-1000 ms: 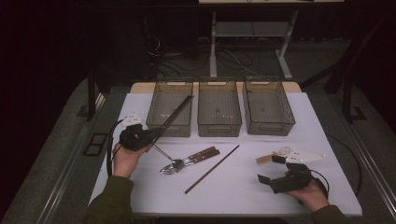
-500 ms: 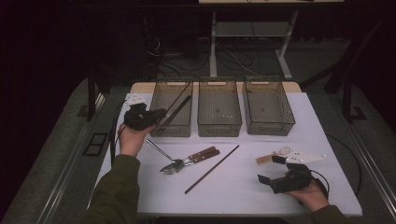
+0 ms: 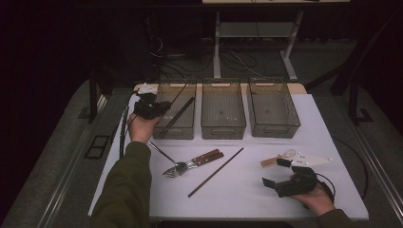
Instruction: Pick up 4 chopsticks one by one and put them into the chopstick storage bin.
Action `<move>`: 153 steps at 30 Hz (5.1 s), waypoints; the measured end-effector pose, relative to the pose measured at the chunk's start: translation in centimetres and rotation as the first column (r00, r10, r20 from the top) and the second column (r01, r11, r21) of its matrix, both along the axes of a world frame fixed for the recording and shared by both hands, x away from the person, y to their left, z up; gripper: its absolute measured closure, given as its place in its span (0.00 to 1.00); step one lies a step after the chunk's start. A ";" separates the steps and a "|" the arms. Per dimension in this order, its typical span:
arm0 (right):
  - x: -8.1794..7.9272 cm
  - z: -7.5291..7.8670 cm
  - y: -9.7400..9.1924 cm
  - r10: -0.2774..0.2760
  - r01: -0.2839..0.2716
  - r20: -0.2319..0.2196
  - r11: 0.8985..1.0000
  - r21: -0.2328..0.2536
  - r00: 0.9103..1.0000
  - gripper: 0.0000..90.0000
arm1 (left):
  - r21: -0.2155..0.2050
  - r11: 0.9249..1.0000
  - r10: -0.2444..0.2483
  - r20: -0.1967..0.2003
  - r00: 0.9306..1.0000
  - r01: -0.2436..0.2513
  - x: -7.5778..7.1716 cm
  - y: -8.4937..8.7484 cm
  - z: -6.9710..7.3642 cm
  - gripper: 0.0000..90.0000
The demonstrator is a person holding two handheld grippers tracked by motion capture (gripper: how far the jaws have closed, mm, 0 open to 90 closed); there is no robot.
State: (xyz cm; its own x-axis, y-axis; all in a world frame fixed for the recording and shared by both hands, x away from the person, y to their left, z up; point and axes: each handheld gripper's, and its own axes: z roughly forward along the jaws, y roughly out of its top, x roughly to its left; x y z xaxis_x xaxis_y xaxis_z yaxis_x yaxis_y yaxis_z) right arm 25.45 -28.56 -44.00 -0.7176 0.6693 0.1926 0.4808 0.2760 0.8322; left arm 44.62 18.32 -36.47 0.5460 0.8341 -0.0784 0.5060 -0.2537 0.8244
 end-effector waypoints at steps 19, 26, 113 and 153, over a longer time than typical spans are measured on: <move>0.0 0.1 0.0 0.004 -0.004 0.005 1.000 0.008 1.000 0.03 | 0.165 0.985 0.073 -0.136 0.988 -0.050 2.4 -1.0 -2.6 0.94; 0.0 0.1 0.0 0.004 -0.004 0.007 1.000 0.009 1.000 0.03 | 0.183 0.982 0.079 -0.135 0.988 -0.053 2.5 -1.2 -2.8 0.81; -0.1 0.1 0.0 -0.013 0.013 0.010 1.000 0.005 1.000 0.03 | -0.072 0.899 -0.439 -0.146 0.887 0.433 -17.4 -8.8 -7.4 0.65; -0.1 0.1 0.0 -0.007 0.007 0.008 1.000 0.000 1.000 0.03 | 0.118 0.885 -0.432 -0.155 0.888 0.451 -17.4 -10.9 -8.2 0.94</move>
